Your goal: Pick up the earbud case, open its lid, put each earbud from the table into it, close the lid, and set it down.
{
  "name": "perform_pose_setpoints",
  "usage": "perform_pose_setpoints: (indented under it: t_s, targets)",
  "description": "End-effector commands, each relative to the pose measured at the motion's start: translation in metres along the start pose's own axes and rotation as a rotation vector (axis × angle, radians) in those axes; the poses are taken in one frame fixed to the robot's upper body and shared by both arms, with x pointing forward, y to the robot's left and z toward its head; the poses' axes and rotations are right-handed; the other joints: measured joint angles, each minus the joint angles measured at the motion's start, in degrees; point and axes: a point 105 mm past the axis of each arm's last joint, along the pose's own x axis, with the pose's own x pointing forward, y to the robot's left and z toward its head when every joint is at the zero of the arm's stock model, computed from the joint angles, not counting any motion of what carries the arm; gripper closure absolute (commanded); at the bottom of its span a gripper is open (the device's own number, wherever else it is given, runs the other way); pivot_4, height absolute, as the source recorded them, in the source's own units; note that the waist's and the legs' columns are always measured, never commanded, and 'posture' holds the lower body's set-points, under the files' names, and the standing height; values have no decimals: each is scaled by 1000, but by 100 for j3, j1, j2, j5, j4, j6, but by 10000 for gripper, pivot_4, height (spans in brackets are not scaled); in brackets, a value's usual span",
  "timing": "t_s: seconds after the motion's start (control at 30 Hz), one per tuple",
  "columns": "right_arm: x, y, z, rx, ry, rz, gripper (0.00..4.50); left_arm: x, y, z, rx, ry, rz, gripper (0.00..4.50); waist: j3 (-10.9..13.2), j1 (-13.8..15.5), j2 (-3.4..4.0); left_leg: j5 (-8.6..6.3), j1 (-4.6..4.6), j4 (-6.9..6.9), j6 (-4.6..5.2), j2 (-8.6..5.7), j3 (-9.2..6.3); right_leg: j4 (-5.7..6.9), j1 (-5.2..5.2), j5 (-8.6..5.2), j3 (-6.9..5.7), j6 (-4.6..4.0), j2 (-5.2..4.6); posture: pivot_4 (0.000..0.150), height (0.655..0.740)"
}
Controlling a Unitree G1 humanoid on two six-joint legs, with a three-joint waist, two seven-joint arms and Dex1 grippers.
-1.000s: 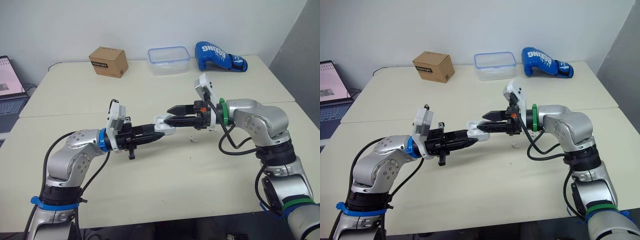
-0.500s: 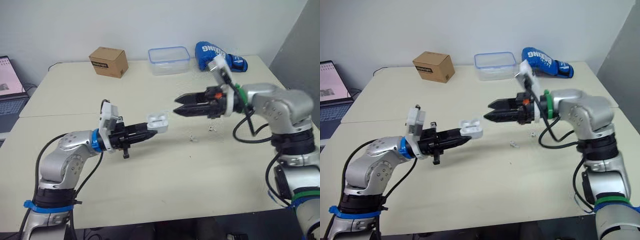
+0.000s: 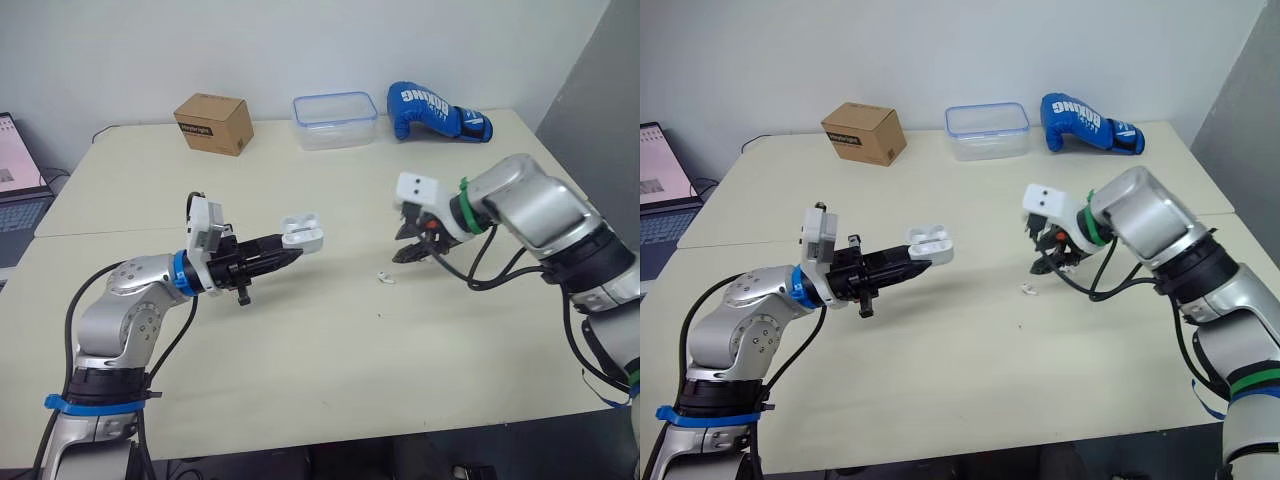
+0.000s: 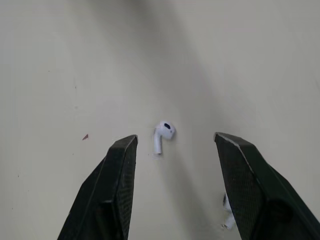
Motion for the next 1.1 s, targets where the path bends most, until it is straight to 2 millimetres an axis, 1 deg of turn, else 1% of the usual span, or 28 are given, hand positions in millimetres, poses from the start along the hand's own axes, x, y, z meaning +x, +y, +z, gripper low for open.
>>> perform_pose_setpoints:
  t_s: [0.03, 0.27, 0.47, 0.8, 1.1]
  targets:
    - [2, 1, 9, -12, 36, -18, 19944, 2, 0, 11, 57, -23, -17, 37438, 0, 1, 0, 0, -1, 1, 0, 0, -1, 0, 0, 0, 0, 0, 0, 1500, 7307]
    - [20, 1, 11, 15, 91, -61, 19944, 0, 3, 10, 66, -15, -16, 37438, 0, 3, 0, 0, -2, 1, -1, -2, -5, 1, -3, 0, -1, 0, 0, 1500, 7307]
    - [34, 1, 0, 4, 148, -92, 19944, 3, 2, 10, 66, -22, -18, 37438, 0, 1, 0, 1, -5, 3, -1, -2, -7, 3, -7, 0, -2, 0, 0, 1500, 7307]
    - [53, 1, -7, 38, 174, -110, 19944, 5, 0, 11, 63, -26, -19, 37438, 0, -5, 0, 1, -7, 3, -3, -2, -6, 6, -11, 0, -1, -1, 0, 1500, 7307]
    - [59, 4, -9, 60, 179, -104, 19944, 5, 0, 12, 62, -27, -16, 37438, -1, -4, 0, 2, -7, 3, -4, -2, -8, 7, -12, 1, -1, -1, -1, 1500, 7307]
